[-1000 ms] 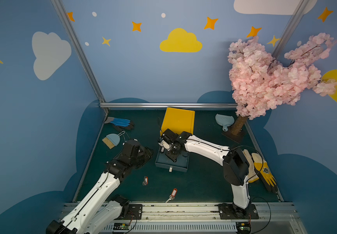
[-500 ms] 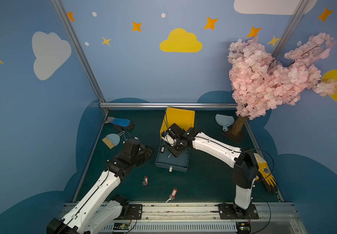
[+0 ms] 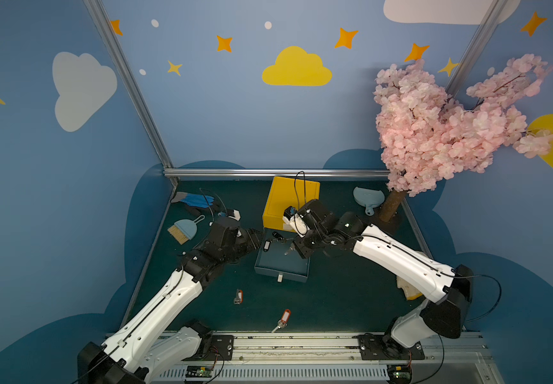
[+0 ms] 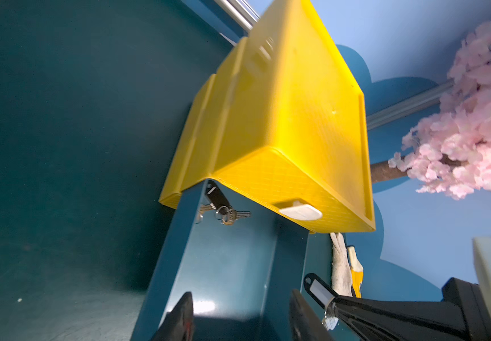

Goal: Take the keys out of the drawer
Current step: Pick up the key from the drawer, then place the key at the center of the board.

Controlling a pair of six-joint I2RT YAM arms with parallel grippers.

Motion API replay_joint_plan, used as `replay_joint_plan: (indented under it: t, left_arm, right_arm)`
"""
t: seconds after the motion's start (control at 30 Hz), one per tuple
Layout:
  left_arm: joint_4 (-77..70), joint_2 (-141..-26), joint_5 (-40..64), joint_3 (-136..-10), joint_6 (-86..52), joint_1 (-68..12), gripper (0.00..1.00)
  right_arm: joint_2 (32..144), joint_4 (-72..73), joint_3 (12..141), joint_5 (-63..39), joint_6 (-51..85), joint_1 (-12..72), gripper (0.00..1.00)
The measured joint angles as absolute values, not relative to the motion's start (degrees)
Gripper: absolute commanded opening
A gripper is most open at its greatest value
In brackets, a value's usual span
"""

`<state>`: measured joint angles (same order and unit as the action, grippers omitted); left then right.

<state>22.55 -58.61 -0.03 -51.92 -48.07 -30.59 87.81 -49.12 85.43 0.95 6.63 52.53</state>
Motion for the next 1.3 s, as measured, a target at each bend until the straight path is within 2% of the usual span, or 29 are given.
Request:
replay_joint_plan:
  t: [0.27,0.77,1.03,1.3]
  left_arm:
    - [18.81,-69.23,-1.93,-58.63,-42.44,-40.14,0.52]
    - [11.86,-88.53,-3.22,-71.53,-38.81,-51.64,0.52]
    - [11.44,-96.44,-3.18,-79.42,-39.92,-55.0,0.52]
    - [11.46,-96.77,-2.98,-80.01,-41.41,-56.01,0.52]
  right_arm:
    - [75.35,-49.19,72.4,2.68,11.9,50.17,0.0]
    - [44.95,-48.77,46.24,10.59,18.85,43.2,0.0]
    - [44.53,-47.57,44.84,12.4,22.68,39.22,0.0]
    - [48.86,-45.36,40.27,8.97,26.7,35.62,0.0]
